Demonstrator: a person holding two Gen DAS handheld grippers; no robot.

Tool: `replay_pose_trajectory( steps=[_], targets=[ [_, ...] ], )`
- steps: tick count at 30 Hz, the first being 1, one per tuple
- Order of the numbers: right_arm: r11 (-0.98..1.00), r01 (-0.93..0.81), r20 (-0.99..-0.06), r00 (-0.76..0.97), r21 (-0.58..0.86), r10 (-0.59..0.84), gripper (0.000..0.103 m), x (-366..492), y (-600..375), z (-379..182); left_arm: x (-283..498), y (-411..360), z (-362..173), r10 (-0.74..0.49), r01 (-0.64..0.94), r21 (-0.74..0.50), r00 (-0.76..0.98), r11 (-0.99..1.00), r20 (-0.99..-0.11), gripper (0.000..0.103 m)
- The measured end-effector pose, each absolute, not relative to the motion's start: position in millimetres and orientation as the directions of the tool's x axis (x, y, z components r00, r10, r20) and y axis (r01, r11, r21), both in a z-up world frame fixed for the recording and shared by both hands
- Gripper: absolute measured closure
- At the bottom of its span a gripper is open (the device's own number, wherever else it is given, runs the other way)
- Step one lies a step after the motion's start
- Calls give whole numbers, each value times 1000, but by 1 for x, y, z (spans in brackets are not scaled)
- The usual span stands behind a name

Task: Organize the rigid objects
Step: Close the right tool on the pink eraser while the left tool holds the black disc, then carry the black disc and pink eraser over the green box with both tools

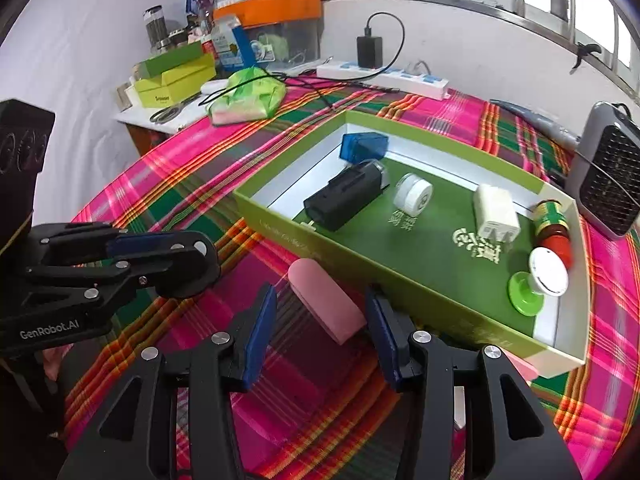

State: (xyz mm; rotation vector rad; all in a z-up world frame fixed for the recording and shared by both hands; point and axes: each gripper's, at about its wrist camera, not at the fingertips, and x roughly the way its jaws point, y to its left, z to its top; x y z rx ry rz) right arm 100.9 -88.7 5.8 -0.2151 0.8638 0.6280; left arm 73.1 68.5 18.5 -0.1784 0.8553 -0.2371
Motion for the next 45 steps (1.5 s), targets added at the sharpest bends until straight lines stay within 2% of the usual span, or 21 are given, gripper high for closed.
replay_pose_trajectory(
  steps=[8,15,28,31,41,45],
  targets=[
    [774,-626,-775,442,94,452,56,96,-79,3,73,72,18,-276,131,-251,633,959,-723,79],
    [808,-580,-779,458,102,427,56,103,-78,1,77,74,14,-269,124,-247,623,961,-734,79],
    [837,-546,-781,506,39,366,56,101,-70,-1,81,71,12,-263,124,-239,619,963,-740,79],
    [840,-543,-781,525,-1,338,62,98,-68,-2,81,69,11,-263,126,-236,620,963,-740,79],
    [853,-523,-778,535,2,330,81,98,-72,-1,80,66,11,-252,126,-223,620,967,-743,79],
    [856,-517,-778,538,-2,323,84,96,-72,-1,79,67,12,-237,122,-207,625,971,-743,79]
  ],
)
